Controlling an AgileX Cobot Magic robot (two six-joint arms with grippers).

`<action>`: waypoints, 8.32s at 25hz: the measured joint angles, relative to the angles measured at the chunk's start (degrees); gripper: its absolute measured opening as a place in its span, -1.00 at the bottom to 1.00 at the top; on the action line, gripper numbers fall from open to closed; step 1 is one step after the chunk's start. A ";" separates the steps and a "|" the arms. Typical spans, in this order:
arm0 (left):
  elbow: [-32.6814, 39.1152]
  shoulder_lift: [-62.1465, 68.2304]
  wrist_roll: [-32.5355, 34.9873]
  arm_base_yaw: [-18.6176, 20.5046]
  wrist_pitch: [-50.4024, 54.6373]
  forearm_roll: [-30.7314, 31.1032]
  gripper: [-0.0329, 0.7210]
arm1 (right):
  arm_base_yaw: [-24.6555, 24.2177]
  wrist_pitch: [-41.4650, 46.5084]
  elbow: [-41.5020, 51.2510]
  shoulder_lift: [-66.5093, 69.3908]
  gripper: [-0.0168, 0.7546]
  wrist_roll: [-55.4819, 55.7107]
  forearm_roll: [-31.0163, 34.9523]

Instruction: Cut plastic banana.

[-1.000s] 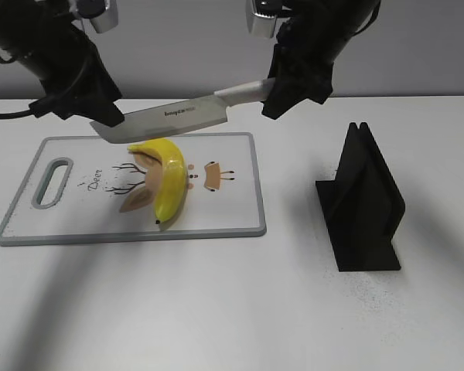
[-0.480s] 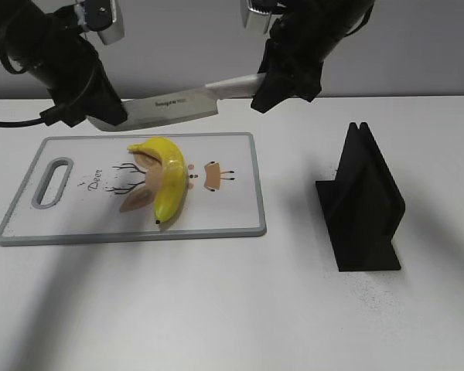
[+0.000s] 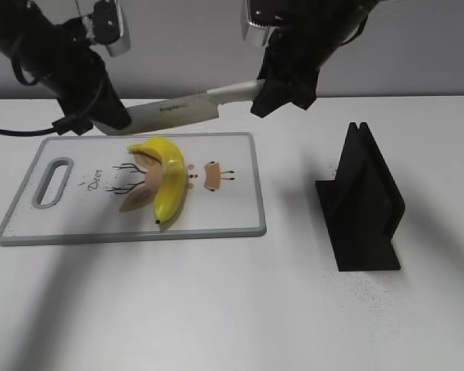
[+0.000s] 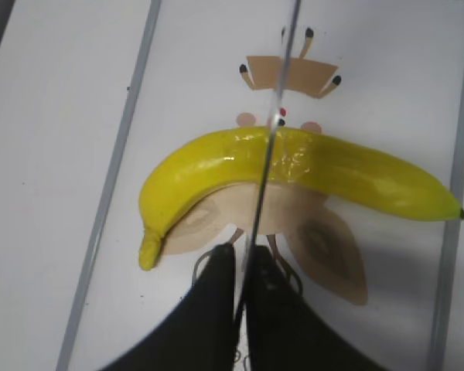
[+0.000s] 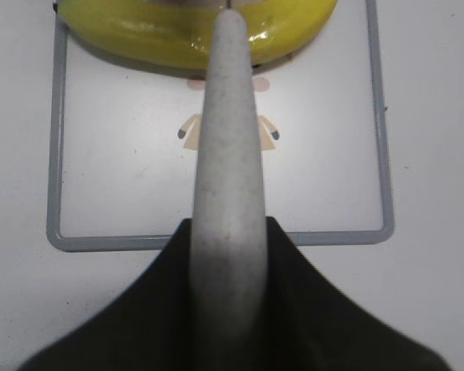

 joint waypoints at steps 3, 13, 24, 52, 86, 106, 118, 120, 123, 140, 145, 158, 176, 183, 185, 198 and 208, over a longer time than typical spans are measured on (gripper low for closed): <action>0.00 4.06 0.00 0.00 -0.86 0.00 -0.85 | -0.05 -0.74 0.00 3.91 -0.52 0.00 -1.09; -1.61 11.41 0.67 -0.17 -1.25 -2.28 -0.85 | -0.20 -1.57 -0.98 12.82 -0.51 1.05 -6.40; -0.52 6.02 0.44 -0.40 -1.25 -1.08 -0.86 | 0.23 -0.10 -1.72 8.75 -0.51 2.12 -7.58; -0.46 -8.76 -7.42 -0.12 1.33 -7.95 0.68 | -0.07 6.42 -2.25 -3.84 -0.52 4.69 -10.22; 26.48 -44.55 -76.35 8.38 19.47 22.47 0.59 | -0.20 6.61 21.99 -37.22 -0.52 72.29 -16.00; 50.69 -97.14 -76.35 8.38 17.35 23.74 0.58 | -0.20 -12.41 64.84 -75.54 -0.52 85.44 -16.00; 56.78 -113.02 -79.85 8.44 19.26 25.26 0.58 | -0.20 -22.33 77.78 -83.48 -0.52 94.17 -20.50; 57.55 -113.02 -80.29 8.44 16.72 25.19 0.58 | -0.20 -24.40 78.66 -83.41 -0.52 94.69 -21.03; 59.11 -113.02 -81.02 8.44 12.87 24.95 0.57 | -0.20 -27.19 78.88 -82.71 -0.52 95.03 -21.83; 59.45 -113.02 -81.69 8.44 11.63 25.00 0.49 | -0.20 -40.97 78.88 -65.63 -0.53 95.28 -22.38; 59.45 -113.02 -81.69 8.44 11.63 25.00 0.49 | -0.20 -43.13 78.88 -63.63 -0.53 95.28 -22.88; 59.45 -113.02 -81.69 8.44 11.63 25.00 0.48 | -0.20 -44.30 78.88 -63.41 -0.53 96.85 -27.97; 59.45 -113.02 -81.69 8.44 11.63 25.00 0.48 | -0.20 -39.18 76.36 -63.39 -0.53 99.84 -27.95; 59.45 -113.02 -81.69 8.44 11.63 25.00 0.48 | -0.20 -23.32 65.94 -65.01 -0.53 101.62 -30.23; 59.45 -113.02 -81.69 8.44 11.63 25.00 0.48 | 0.05 -21.27 64.84 -64.96 -0.53 102.48 -30.60; 59.45 -113.02 -81.69 8.44 11.63 25.00 0.48 | 19.71 -12.21 58.43 -57.32 -0.53 127.99 -53.71; 59.45 -113.02 -81.69 8.44 11.63 25.00 0.48 | 20.18 -17.68 60.85 -54.24 -0.53 133.88 -57.44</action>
